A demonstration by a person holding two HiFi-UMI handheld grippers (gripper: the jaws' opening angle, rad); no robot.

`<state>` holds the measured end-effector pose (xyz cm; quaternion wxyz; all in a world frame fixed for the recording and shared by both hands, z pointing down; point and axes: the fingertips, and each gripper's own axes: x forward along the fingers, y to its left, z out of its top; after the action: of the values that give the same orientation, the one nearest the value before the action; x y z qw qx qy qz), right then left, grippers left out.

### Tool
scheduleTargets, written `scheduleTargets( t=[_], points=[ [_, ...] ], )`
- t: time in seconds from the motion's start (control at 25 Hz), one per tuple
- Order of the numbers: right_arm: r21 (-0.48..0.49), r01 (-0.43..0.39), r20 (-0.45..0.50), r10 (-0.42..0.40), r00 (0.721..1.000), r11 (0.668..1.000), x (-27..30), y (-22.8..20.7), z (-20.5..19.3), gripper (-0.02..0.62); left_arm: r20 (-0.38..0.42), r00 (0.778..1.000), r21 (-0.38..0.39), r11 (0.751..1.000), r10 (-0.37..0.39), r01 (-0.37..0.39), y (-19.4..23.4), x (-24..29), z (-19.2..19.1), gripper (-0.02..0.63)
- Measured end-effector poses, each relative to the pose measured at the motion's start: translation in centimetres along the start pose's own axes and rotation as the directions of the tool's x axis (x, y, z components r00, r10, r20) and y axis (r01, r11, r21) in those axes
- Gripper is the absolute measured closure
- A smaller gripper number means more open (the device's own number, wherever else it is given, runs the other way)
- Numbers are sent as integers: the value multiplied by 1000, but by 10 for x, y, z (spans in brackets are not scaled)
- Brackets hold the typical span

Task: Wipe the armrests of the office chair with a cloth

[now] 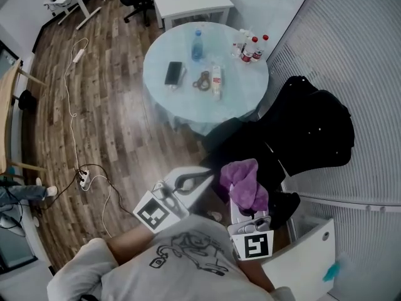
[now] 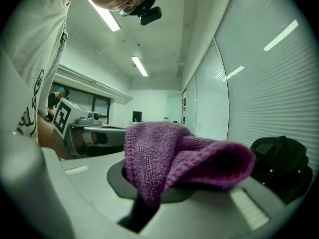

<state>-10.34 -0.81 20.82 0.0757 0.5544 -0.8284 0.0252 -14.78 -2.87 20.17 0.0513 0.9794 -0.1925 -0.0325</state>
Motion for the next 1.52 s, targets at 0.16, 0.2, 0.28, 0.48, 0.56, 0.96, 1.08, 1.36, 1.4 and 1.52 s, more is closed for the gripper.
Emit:
scheduleTargets(
  t=[0.16,0.2,0.28,0.48,0.56,0.96,1.08,1.36,1.4,1.52],
  points=[
    [6,13,-3,-13,1000,1000,29,-6,3,563,8,1000,16,1000,-15,15,28,6,4,604],
    [6,15,-4,-15,1000,1000,36,-7,4,563,10,1000,18,1000,-18,18,35,7,6,604],
    [-2,14,-6,-14,1000,1000,49,-8,6,563,9,1000,14,1000,-21,21,49,8,6,604],
    [-8,13,-5,-13,1000,1000,76,-14,10,563,-8,1000,-1,1000,-26,26,73,14,2,604],
    [-11,9,-3,-9,1000,1000,83,-16,10,563,-14,999,0,1000,-30,30,79,16,1,604],
    [-19,-28,-41,28,999,999,104,-22,0,563,-29,999,2,1000,-24,24,93,26,-7,604],
    [-6,-31,-61,31,998,999,107,-23,-11,563,-44,999,10,1000,-25,26,95,27,-17,604],
    [18,-51,-128,53,990,999,114,-27,-49,563,-105,994,-47,999,-9,4,106,32,-57,604],
    [26,-52,-134,55,989,998,116,-28,-55,563,-115,993,-41,999,-13,8,107,34,-64,604],
    [45,-61,-168,68,984,997,122,-31,-76,563,-125,992,-17,1000,-26,24,113,36,-81,604]
  ],
)
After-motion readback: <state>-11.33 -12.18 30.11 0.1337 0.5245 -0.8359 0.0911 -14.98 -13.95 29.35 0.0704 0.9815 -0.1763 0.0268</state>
